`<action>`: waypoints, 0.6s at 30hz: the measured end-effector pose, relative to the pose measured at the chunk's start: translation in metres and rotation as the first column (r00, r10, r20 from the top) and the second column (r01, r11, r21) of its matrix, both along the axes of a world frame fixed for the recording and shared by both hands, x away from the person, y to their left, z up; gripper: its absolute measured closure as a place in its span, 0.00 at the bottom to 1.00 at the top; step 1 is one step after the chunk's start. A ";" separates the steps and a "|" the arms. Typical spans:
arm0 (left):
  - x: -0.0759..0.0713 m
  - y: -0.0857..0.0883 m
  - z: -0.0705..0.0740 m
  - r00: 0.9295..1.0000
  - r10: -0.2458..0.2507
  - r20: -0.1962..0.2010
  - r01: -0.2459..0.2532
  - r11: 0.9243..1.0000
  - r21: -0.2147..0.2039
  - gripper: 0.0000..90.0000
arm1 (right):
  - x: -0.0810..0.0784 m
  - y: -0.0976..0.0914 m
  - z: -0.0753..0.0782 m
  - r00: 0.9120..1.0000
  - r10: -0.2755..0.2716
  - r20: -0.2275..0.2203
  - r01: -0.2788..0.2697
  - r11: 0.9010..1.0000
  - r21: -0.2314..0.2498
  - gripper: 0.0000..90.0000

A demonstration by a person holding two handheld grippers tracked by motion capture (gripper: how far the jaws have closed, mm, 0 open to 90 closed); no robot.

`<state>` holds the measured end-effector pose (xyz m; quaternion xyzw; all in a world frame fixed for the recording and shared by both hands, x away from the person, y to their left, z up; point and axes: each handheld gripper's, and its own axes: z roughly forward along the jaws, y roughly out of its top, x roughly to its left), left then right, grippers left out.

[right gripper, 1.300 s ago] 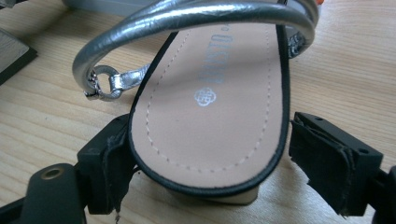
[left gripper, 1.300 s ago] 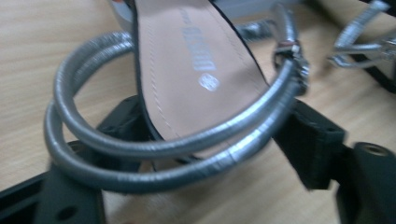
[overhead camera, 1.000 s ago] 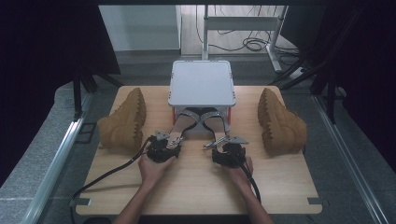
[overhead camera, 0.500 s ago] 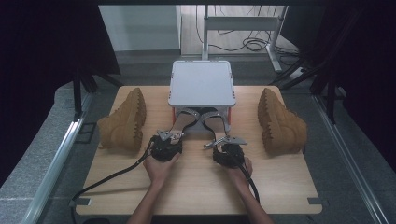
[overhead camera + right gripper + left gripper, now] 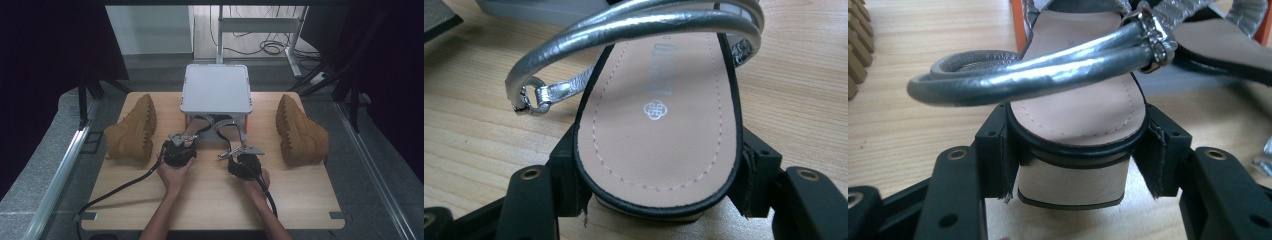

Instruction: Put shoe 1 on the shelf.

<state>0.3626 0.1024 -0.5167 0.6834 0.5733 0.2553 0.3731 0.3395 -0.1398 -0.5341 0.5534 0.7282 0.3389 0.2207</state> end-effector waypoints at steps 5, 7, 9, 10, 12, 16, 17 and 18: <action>0.011 -0.005 0.000 1.000 0.026 0.012 -0.026 1.000 0.014 0.47 | 0.000 0.000 0.000 1.000 0.002 -0.001 -0.002 1.000 -0.002 0.42; 0.014 -0.005 -0.001 1.000 0.028 0.013 -0.028 0.999 0.020 0.47 | 0.000 0.000 0.000 1.000 0.003 -0.001 -0.003 1.000 -0.002 0.42; 0.019 -0.007 -0.001 0.999 0.038 0.019 -0.038 0.999 0.022 0.47 | 0.000 0.000 0.000 1.000 0.003 0.000 -0.003 1.000 -0.005 0.42; 0.019 -0.007 -0.001 0.999 0.038 0.019 -0.038 0.999 0.022 0.47 | 0.000 0.000 0.000 1.000 0.003 0.000 -0.003 1.000 -0.004 0.42; 0.023 -0.009 -0.002 0.999 0.042 0.022 -0.043 0.999 0.027 0.47 | 0.000 0.000 0.000 1.000 0.003 0.000 -0.003 1.000 -0.004 0.42; 0.029 -0.013 -0.003 0.999 0.048 0.025 -0.049 0.998 0.049 0.47 | 0.000 0.000 0.000 1.000 0.004 0.001 -0.004 1.000 -0.006 0.42; 0.032 -0.013 -0.002 0.999 0.047 0.021 -0.048 0.998 0.047 0.47 | 0.000 0.000 0.000 1.000 0.004 -0.001 -0.004 1.000 -0.004 0.42; 0.032 -0.013 -0.002 0.999 0.047 0.021 -0.048 0.998 0.047 0.47 | 0.000 0.000 0.000 1.000 0.004 -0.001 -0.004 1.000 -0.004 0.42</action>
